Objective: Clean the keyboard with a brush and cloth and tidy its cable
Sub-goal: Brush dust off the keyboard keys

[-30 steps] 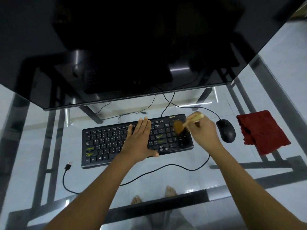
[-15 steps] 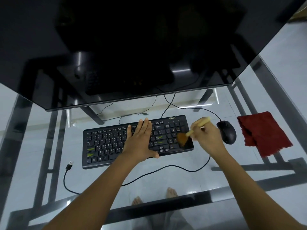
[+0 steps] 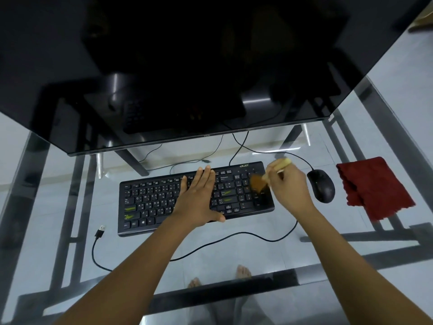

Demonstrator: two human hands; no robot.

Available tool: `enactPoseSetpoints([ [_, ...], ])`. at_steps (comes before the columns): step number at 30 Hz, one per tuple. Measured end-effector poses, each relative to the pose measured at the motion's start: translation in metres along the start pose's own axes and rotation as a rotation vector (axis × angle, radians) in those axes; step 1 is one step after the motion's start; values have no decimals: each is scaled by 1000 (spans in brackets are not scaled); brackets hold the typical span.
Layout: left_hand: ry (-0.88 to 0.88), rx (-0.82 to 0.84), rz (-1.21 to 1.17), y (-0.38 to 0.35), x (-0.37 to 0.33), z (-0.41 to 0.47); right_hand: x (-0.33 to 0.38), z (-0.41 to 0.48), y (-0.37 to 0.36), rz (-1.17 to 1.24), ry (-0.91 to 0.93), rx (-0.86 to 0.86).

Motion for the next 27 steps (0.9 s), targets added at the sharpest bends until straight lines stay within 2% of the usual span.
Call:
enactPoseSetpoints([
  [1,-4,-3,1,0,0,0,2,3,8,39,17,-94],
  [2,-8,-5,4,1,0,-1,2,6,6,105,19,-93],
  [4,-13,-3,10,2,0,-2,6,6,-15,152,1,72],
  [5,-15,-3,12,2,0,-2,9,4,-21,117,0,100],
  [8,-18,-11,14,1,0,-2,15,7,-4,161,19,-93],
  [9,-17,-14,14,1,1,-2,16,9,-4,182,13,-89],
  [12,-16,-11,12,1,1,-2,12,5,-30,93,-27,121],
  [15,-16,-13,7,1,1,-2,14,5,-7,7,13,-71],
  [17,-15,-13,10,2,1,-3,13,2,-8,65,42,0],
  [19,-14,-12,6,1,1,-3,7,-4,-17,-12,21,117],
  [21,-9,-8,-4,1,0,-3,-3,-5,0,-90,-3,-16],
  [23,-4,-8,-11,0,0,-2,-11,-9,17,-34,-1,-122],
  [25,-5,-9,-10,0,0,-2,-17,-15,7,59,-17,35],
  [27,-7,-12,-9,-1,0,-2,-18,-21,-2,-13,-19,124],
])
Point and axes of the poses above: each hand's wrist, its own z-axis towards the middle knuckle, its own y-axis out of the back of the hand, x = y × z, the point moved 9 cm from there along z, towards the middle knuckle, and after that the axes turned 2 degrees about -y, right-handed, at the moved point
